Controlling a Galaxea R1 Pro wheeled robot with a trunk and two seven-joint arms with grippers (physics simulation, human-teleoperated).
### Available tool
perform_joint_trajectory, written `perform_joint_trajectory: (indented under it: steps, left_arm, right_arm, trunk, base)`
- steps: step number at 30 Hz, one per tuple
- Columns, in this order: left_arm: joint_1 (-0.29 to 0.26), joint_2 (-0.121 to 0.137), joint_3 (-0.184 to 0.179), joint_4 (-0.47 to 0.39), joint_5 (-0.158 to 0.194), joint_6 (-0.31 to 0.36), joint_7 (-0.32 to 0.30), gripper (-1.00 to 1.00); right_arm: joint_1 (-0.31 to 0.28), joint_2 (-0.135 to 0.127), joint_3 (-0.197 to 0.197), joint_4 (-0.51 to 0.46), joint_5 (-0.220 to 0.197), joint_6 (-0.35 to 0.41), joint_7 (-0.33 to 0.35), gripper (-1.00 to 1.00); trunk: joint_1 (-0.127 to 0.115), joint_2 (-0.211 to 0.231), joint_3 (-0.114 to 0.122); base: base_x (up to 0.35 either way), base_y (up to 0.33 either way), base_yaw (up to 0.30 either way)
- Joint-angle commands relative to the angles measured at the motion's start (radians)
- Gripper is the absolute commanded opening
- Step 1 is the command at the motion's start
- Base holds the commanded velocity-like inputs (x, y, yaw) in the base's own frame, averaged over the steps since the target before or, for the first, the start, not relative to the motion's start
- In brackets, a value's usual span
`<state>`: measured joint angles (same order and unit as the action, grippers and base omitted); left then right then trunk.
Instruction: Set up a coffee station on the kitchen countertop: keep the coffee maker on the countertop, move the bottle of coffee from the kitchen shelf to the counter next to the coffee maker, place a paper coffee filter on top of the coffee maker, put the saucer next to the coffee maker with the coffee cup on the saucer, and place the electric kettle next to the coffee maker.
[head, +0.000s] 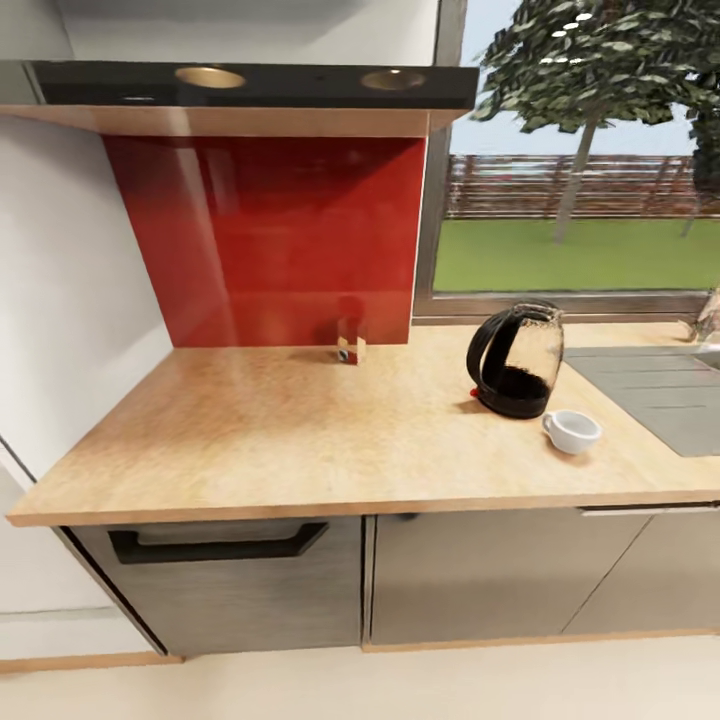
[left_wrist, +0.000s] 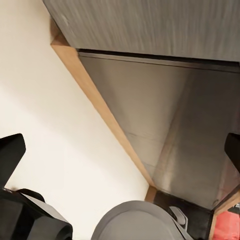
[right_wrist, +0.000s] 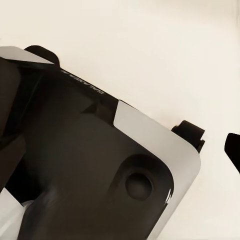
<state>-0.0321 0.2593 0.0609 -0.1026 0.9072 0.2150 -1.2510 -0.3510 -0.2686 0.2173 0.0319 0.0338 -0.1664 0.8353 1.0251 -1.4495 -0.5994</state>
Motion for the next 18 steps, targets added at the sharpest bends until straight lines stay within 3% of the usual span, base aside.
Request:
perform_joint_trajectory:
  steps: [1, 7, 18]
  left_arm:
    - [0.0, 0.0, 0.006, 0.0, -0.004, 0.01, -0.004, 1.0]
    - [0.0, 0.0, 0.005, 0.0, -0.004, 0.01, -0.003, 1.0]
    - [0.0, 0.0, 0.005, 0.0, -0.004, 0.01, -0.003, 1.0]
  right_arm:
    - [-0.002, 0.0, 0.002, 0.003, 0.003, -0.009, 0.001, 1.0]
    - [-0.002, 0.001, 0.002, 0.003, 0.003, -0.011, 0.001, 1.0]
    - [-0.002, 0.001, 0.002, 0.003, 0.003, -0.011, 0.001, 1.0]
  trunk:
    - [0.0, -0.001, -0.001]
    - [0.0, -0.001, -0.001]
    - [0.0, -0.001, -0.001]
  base:
    - [-0.07, 0.061, -0.285]
    - [-0.167, 0.171, -0.222]
    - [-0.183, 0.238, -0.046]
